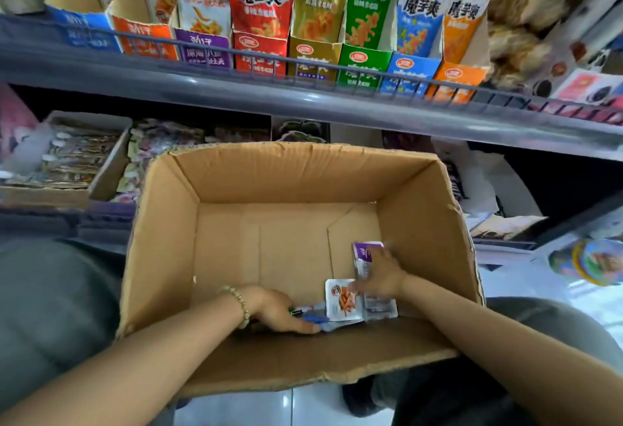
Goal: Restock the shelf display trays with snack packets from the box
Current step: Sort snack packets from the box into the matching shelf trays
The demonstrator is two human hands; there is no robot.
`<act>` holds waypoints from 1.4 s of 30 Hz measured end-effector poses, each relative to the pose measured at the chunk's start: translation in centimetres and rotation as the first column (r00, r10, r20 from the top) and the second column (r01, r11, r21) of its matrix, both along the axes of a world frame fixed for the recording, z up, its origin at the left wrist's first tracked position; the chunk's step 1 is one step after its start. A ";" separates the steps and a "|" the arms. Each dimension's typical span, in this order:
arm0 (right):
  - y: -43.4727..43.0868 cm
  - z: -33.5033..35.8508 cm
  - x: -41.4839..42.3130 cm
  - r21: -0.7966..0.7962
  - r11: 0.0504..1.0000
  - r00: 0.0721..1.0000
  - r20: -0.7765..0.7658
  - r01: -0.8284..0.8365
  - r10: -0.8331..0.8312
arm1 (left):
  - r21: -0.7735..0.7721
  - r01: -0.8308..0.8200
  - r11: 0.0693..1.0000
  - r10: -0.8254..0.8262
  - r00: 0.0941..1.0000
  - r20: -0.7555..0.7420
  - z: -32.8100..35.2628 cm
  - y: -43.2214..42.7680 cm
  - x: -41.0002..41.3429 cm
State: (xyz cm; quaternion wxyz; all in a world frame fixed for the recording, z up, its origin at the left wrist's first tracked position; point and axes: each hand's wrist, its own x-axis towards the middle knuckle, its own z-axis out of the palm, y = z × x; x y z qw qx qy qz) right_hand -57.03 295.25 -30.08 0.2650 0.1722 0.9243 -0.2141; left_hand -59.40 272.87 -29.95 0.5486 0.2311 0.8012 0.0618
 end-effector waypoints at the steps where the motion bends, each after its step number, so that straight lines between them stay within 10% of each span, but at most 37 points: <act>1: 0.0 0.0 0.0 -0.004 1.000 1.000 -0.003 0.020 -0.020 | 0.002 0.001 1.000 -0.001 1.000 0.011 0.1 -0.2 -0.2; 13: -1.5 0.9 1.8 -0.267 0.956 0.893 -0.390 0.124 -0.225 | 0.298 -0.187 0.936 0.235 0.963 -0.135 1.1 -1.4 -1.9; 18: -2.2 2.3 1.4 -0.519 0.841 0.982 -0.173 -0.152 0.071 | 0.472 -0.323 0.821 0.367 0.930 -0.003 3.7 -1.2 -2.5; 22: -1.5 4.0 1.0 -0.605 0.789 0.977 -0.213 -0.107 -0.031 | 0.609 -0.459 0.647 0.556 0.830 0.035 5.4 -1.6 -2.5; 30: -1.3 8.1 -1.0 -0.965 0.185 0.835 0.054 0.183 -0.547 | 0.694 -0.716 0.079 0.807 0.455 0.378 7.4 -0.9 -2.6; 37: -4.8 7.0 -1.3 -0.943 0.118 0.785 0.186 0.313 -0.592 | 0.712 -0.689 0.135 0.770 0.525 0.362 7.3 1.1 -2.1; 42: -3.6 7.7 -1.4 -0.928 0.218 0.763 0.099 0.303 -0.639 | 0.735 -0.600 0.315 0.870 0.492 0.028 6.7 0.2 -3.4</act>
